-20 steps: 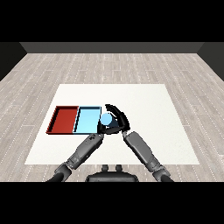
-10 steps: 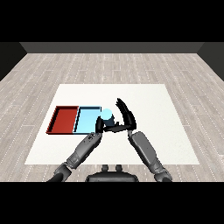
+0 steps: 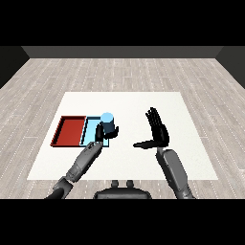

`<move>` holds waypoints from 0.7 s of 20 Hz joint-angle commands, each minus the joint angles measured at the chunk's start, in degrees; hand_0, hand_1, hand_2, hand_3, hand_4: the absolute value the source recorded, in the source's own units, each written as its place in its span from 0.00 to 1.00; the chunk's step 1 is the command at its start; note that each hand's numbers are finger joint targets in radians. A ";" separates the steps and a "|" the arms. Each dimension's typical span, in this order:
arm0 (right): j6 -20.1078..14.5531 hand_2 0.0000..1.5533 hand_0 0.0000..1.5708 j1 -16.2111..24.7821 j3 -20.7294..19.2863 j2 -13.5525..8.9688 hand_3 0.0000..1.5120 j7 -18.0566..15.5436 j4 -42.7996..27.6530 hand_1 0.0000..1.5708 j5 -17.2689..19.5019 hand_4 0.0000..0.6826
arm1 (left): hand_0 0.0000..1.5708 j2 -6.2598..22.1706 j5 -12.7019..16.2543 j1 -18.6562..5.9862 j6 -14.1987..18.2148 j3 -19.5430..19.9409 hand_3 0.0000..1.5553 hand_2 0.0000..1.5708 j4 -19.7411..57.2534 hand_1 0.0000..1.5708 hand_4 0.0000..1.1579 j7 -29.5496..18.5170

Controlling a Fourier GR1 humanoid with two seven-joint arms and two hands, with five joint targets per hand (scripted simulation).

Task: Pick the blue can and put it in the blue box

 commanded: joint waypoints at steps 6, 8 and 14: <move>1.51 0.00 0.00 7.44 -6.05 -2.89 0.00 -2.62 -5.59 0.00 -2.30 0.00 | 0.98 10.38 -1.48 -5.55 -0.43 8.17 0.95 0.98 12.23 0.98 0.96 6.96; -1.52 0.00 0.00 5.26 -5.03 -0.74 0.00 0.10 -6.35 0.00 -1.36 0.00 | 1.00 10.86 -2.28 -7.54 -1.44 8.31 0.94 0.98 17.22 1.00 0.95 9.27; 1.77 0.00 0.00 9.45 -6.25 -0.29 0.00 -3.60 -3.93 0.00 -2.90 0.00 | 1.00 7.39 -5.53 -12.69 -3.52 8.94 0.95 1.00 34.19 1.00 0.91 7.37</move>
